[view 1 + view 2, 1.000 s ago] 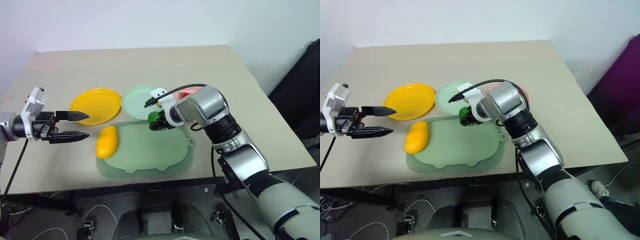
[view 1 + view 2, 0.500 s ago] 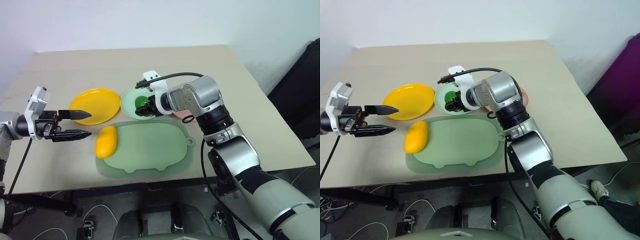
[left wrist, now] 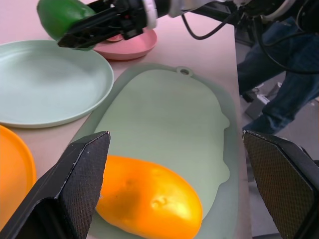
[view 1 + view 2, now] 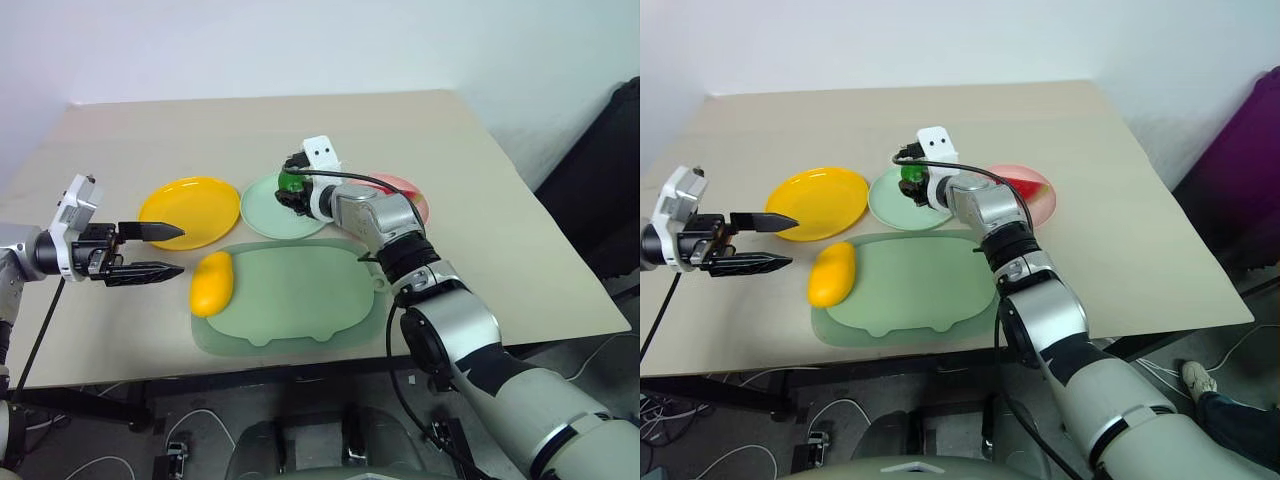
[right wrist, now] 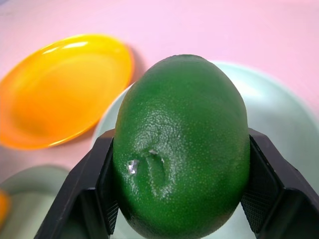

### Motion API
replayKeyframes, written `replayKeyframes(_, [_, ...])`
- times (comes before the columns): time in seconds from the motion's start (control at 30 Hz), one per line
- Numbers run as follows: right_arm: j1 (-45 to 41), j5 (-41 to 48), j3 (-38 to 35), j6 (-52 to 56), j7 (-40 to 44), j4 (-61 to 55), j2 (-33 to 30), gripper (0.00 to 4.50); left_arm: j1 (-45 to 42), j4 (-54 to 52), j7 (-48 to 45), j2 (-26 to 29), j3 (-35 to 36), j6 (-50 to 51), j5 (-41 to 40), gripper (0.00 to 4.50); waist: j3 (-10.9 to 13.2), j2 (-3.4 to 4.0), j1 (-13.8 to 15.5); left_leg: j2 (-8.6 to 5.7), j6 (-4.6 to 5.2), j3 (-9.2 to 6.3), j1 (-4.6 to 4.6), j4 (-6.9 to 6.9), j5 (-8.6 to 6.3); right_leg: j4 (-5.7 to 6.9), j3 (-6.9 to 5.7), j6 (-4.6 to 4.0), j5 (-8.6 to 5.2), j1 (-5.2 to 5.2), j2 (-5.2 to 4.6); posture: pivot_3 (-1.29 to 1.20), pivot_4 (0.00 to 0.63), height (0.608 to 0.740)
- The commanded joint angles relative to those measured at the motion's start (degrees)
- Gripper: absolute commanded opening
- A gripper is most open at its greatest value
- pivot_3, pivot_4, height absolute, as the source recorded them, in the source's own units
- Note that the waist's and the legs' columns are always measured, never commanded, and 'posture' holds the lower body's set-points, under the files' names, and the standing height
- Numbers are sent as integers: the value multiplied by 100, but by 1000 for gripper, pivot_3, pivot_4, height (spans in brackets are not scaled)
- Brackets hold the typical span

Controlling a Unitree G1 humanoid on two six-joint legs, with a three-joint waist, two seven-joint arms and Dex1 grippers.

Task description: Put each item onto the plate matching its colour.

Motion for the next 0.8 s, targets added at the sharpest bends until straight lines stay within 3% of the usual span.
replayKeyframes(0.03, [-282, -33, -193, -563, 42, 426, 89, 2773, -15, -137, -19, 113, 194, 34, -50, 4500, 0, 0, -1, 0, 1, 1, 0, 0, 0, 2, 0, 1, 1, 0, 0, 0, 150, 740])
replayKeyframes(0.5, [-370, -157, -575, -1599, 197, 1645, 453, 2773, 232, -349, -19, 231, 423, 141, -108, 4500, 0, 0, 3, 1, 1, 0, 4, 2, 1, 8, 1, 3, 3, 4, 1, 0, 150, 740])
replayKeyframes(0.57, [-365, -207, -599, -1584, 143, 1712, 458, 3483, 280, -390, -19, 239, 476, 164, -103, 4500, 0, 0, 3, 0, 1, 0, 4, 3, 1, 7, 1, 4, 3, 5, 0, 0, 150, 740])
replayKeyframes(0.7, [-378, -241, -653, -1601, 139, 1740, 470, 4487, 342, -449, -19, 251, 549, 208, -97, 4500, 0, 0, 4, 0, 1, 0, 4, 4, 1, 7, 2, 3, 3, 6, 0, 0, 150, 740])
replayKeyframes(0.8, [-407, -324, -624, -1640, 114, 1729, 455, 4487, 356, -454, -19, 257, 574, 229, -81, 4500, 0, 0, 0, 0, 1, -1, 6, 5, 1, 9, 2, 3, 3, 6, 0, 0, 150, 740])
